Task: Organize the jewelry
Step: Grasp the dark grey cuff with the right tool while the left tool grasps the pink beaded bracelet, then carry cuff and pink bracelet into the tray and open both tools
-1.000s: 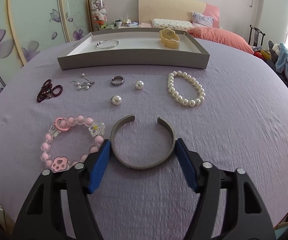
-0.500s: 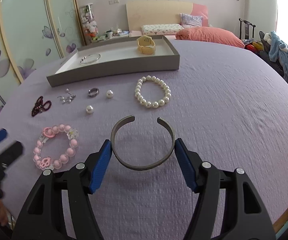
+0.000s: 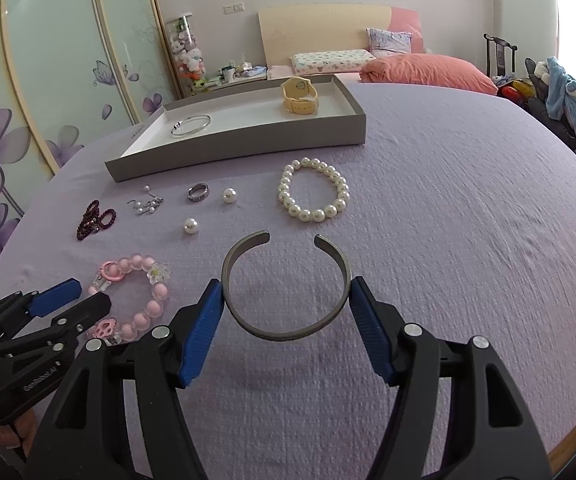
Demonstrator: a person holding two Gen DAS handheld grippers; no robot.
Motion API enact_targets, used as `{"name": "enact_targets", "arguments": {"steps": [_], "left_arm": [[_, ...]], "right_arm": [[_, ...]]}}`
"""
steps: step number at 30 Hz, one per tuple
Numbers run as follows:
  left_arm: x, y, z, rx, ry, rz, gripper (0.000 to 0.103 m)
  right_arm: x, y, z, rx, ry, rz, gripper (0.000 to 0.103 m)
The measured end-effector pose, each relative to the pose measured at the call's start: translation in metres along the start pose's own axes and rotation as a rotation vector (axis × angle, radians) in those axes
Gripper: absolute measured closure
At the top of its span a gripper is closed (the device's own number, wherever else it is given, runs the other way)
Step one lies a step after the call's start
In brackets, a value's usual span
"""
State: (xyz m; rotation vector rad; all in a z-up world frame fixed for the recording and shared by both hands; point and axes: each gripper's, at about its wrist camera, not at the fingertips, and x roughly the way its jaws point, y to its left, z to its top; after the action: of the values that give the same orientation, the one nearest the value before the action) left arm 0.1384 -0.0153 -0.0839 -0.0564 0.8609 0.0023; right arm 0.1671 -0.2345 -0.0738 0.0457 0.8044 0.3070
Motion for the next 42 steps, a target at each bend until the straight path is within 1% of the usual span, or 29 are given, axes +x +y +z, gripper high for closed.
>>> {"name": "enact_targets", "arguments": {"steps": [2, 5, 9, 11, 13, 15, 16, 19, 23, 29, 34, 42], "left_arm": [[0.001, -0.001, 0.001, 0.003, 0.002, 0.007, 0.054], [0.001, -0.002, 0.002, 0.004, 0.004, 0.018, 0.062], [0.0, -0.004, 0.002, 0.011, 0.009, 0.017, 0.069], [-0.001, -0.004, 0.001, 0.011, 0.01, 0.018, 0.07], [-0.001, -0.005, 0.001, 0.015, 0.008, 0.026, 0.076], [-0.001, -0.004, 0.001, 0.02, 0.005, 0.022, 0.088], [-0.001, -0.003, 0.001, 0.015, 0.005, 0.012, 0.09], [-0.003, 0.005, 0.001, -0.006, 0.009, -0.014, 0.09], [-0.013, 0.015, 0.001, -0.013, -0.012, -0.011, 0.09], [-0.04, 0.034, 0.009, -0.024, -0.095, 0.016, 0.09], [-0.064, 0.048, 0.021, -0.051, -0.167, 0.023, 0.09], [-0.09, 0.056, 0.031, -0.077, -0.236, 0.028, 0.09]], "right_arm": [[-0.001, 0.001, 0.0, -0.002, -0.002, 0.002, 0.037], [-0.001, 0.002, 0.0, -0.005, -0.005, 0.006, 0.037], [-0.002, 0.002, 0.0, -0.004, -0.008, 0.008, 0.037], [-0.003, 0.003, 0.0, -0.006, -0.01, 0.01, 0.037], [-0.004, 0.004, 0.0, -0.008, -0.013, 0.011, 0.037], [-0.005, 0.004, 0.0, -0.01, -0.015, 0.014, 0.037], [-0.005, 0.005, 0.0, -0.011, -0.016, 0.014, 0.037], [-0.007, 0.005, 0.001, -0.012, -0.024, 0.016, 0.037], [-0.009, 0.006, 0.003, -0.012, -0.034, 0.017, 0.037], [-0.013, 0.01, 0.005, -0.02, -0.052, 0.026, 0.037], [-0.016, 0.015, 0.007, -0.029, -0.067, 0.039, 0.037], [-0.021, 0.017, 0.009, -0.033, -0.085, 0.045, 0.037]]}}
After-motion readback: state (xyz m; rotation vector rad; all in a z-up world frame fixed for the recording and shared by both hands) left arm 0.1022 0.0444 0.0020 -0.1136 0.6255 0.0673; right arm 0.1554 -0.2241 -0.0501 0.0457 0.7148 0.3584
